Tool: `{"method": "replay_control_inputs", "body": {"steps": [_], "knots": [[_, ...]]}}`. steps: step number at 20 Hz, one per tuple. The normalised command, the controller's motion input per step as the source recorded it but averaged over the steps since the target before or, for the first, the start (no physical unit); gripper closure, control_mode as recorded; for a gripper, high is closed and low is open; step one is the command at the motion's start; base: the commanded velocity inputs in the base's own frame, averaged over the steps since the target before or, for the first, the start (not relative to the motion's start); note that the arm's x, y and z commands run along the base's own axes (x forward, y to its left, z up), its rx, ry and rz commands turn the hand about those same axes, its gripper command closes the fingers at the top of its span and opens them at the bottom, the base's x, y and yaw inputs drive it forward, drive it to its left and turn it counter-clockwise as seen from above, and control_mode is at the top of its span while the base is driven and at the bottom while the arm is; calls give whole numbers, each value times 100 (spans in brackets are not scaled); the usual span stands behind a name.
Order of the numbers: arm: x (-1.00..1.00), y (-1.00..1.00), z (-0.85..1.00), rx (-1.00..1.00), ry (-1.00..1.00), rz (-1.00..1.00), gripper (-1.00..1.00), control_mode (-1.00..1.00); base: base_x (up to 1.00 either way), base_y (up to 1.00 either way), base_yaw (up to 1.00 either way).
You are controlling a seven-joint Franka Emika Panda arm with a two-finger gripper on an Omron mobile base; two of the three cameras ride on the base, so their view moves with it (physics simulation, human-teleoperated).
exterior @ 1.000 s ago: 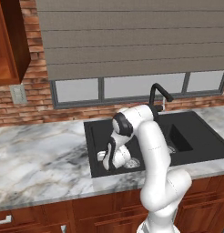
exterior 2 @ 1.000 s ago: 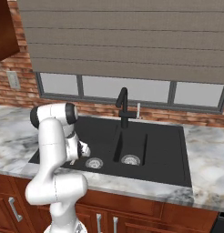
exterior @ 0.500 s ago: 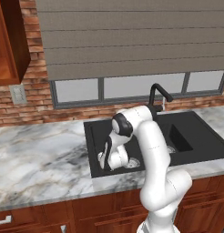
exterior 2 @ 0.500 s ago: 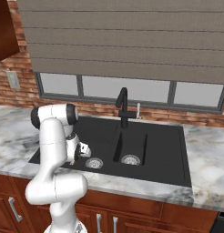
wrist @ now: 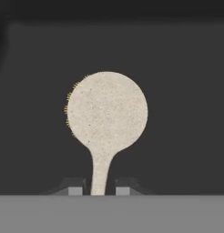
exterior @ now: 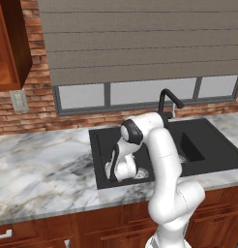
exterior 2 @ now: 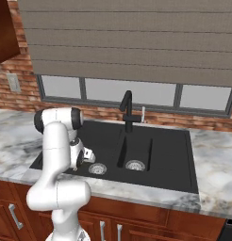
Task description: Pick up the sponge and dish brush from the sink, and place them back in the cabinet, and close the cabinet door.
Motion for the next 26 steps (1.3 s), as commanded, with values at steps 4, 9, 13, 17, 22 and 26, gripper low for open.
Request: {"method": "replay_control_inputs", "body": {"steps": [4,9,13,17,22,26], "knots": [[0,0,16,0,-1,0,100,-100,0,0,0],[0,0,49,0,-5,0,100,-100,0,0,0],[0,0,60,0,-5,0,100,-100,0,0,0],[0,0,63,0,-4,0,100,-100,0,0,0],[0,0,70,0,-2,0,100,-100,0,0,0],[-4,0,67,0,0,0,100,-100,0,0,0]]}}
